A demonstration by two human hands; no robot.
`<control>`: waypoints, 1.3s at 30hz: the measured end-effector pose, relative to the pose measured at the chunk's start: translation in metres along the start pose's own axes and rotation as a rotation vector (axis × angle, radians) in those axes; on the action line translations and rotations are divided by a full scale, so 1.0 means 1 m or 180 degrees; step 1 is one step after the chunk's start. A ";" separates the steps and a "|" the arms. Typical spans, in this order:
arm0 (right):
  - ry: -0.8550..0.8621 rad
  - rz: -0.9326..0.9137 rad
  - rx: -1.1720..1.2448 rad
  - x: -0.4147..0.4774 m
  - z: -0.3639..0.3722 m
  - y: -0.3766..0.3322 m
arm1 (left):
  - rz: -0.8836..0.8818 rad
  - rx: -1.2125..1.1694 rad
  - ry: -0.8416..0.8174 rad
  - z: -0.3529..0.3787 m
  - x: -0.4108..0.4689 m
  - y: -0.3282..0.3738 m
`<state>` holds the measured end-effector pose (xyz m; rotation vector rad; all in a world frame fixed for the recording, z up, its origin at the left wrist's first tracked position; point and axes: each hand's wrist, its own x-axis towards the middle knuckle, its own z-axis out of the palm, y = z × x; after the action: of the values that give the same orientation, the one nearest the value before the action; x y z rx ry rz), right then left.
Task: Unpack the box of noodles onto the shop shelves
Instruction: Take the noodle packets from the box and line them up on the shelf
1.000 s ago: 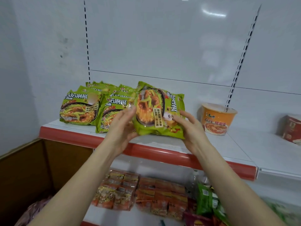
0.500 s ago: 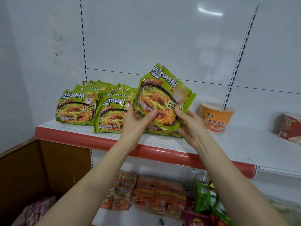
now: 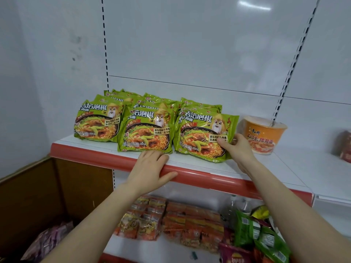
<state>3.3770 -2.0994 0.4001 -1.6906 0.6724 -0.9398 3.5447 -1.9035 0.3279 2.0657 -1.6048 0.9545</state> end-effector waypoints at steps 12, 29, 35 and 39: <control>-0.0117 -0.0702 -0.1235 0.013 0.018 0.005 | -0.0075 -0.0010 -0.0134 -0.002 0.000 0.002; -0.0038 -0.0594 -0.1402 0.005 0.016 0.010 | -0.0019 0.0215 -0.0336 -0.009 0.001 0.006; 0.0528 -0.0803 -0.1642 -0.001 -0.004 -0.002 | -0.0031 0.0231 -0.0476 -0.012 0.003 0.006; 0.0852 -0.1308 -0.1737 -0.008 -0.012 -0.019 | -0.0129 0.0153 -0.0578 -0.019 0.002 0.013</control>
<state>3.3627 -2.0934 0.4182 -2.2640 0.8263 -1.3772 3.5270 -1.8968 0.3414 2.2658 -1.6348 0.8196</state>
